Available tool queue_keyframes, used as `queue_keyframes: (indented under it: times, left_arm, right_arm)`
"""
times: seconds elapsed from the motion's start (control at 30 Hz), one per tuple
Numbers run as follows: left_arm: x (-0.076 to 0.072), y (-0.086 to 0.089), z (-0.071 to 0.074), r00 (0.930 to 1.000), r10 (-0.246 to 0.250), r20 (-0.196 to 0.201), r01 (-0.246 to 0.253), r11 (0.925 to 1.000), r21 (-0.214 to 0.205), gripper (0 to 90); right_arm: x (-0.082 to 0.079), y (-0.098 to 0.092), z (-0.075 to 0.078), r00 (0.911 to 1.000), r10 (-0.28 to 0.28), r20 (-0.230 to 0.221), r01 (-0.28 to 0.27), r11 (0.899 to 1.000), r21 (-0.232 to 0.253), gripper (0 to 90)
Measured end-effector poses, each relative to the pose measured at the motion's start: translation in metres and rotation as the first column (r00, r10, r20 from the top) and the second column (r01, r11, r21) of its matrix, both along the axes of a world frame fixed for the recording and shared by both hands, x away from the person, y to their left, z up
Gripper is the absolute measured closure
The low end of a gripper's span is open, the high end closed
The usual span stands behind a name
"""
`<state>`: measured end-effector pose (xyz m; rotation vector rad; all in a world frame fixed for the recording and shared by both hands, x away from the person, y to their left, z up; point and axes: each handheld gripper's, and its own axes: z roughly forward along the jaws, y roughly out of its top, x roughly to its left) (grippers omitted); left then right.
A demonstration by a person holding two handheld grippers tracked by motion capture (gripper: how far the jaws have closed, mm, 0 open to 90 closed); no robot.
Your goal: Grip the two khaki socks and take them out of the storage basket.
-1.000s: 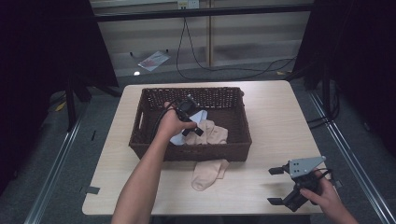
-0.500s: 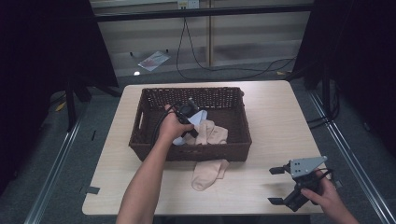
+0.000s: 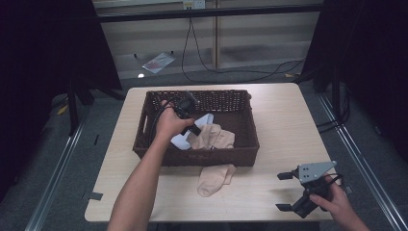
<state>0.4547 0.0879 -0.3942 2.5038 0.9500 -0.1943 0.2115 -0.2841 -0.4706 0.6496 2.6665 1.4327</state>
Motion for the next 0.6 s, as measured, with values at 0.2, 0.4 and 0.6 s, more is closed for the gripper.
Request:
queue_keyframes:
  times: [0.2,0.4,0.6]
  left_arm:
    - [-0.001,0.006,0.023,1.0,0.003,-0.006,-0.003,1.0,-0.006,82.6]
    - [-0.004,0.012,0.044,0.9999,-0.01,-0.008,0.01,0.9998,-0.016,82.6]
    - [-0.011,0.013,0.062,0.9994,-0.034,-0.01,0.033,0.9991,-0.028,82.6]
  right_arm:
    - [0.0,0.0,0.0,1.0,0.001,-0.003,-0.001,1.0,0.003,1.2]
    - [0.0,0.001,0.0,1.0,0.002,0.0,-0.002,1.0,-0.002,1.2]
    - [0.0,0.001,0.0,1.0,0.001,-0.002,-0.001,1.0,0.002,1.2]
